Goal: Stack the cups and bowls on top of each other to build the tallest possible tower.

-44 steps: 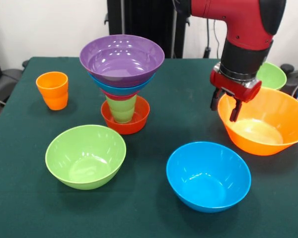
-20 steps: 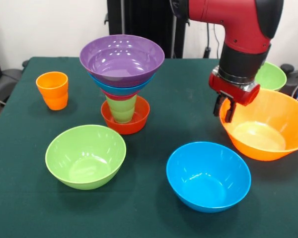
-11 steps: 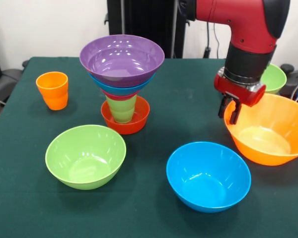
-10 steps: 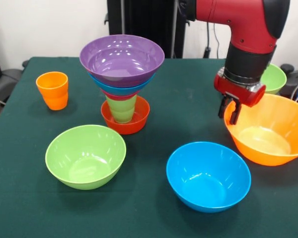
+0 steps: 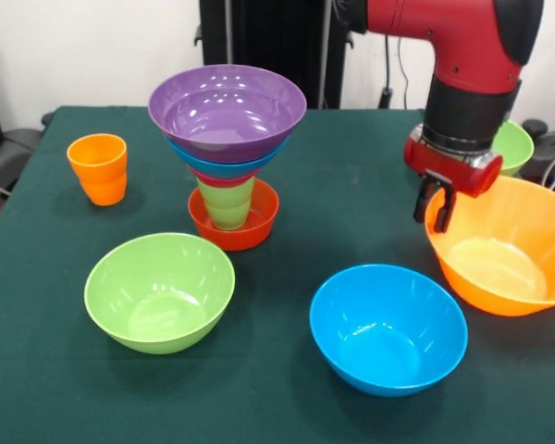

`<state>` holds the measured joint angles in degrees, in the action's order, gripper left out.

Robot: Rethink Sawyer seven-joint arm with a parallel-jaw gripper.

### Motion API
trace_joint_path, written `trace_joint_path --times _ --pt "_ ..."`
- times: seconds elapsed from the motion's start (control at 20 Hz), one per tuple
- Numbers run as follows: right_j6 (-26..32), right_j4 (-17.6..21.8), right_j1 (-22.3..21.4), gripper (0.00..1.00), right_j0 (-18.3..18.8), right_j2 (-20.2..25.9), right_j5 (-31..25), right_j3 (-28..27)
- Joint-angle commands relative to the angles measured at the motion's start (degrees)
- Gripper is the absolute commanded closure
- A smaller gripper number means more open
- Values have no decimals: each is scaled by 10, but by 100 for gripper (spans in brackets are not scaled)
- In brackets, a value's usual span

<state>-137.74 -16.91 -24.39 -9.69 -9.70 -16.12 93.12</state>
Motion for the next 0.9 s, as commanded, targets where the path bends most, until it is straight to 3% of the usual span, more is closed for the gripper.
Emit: trace_joint_path --times 0.05,0.45,0.9 --pt "-78 -32 -88 100 11 78 -58 47" --pt "-62 -1 -172 100 -17 3 -230 0" --pt "-52 13 -244 100 -19 -27 -339 -14"
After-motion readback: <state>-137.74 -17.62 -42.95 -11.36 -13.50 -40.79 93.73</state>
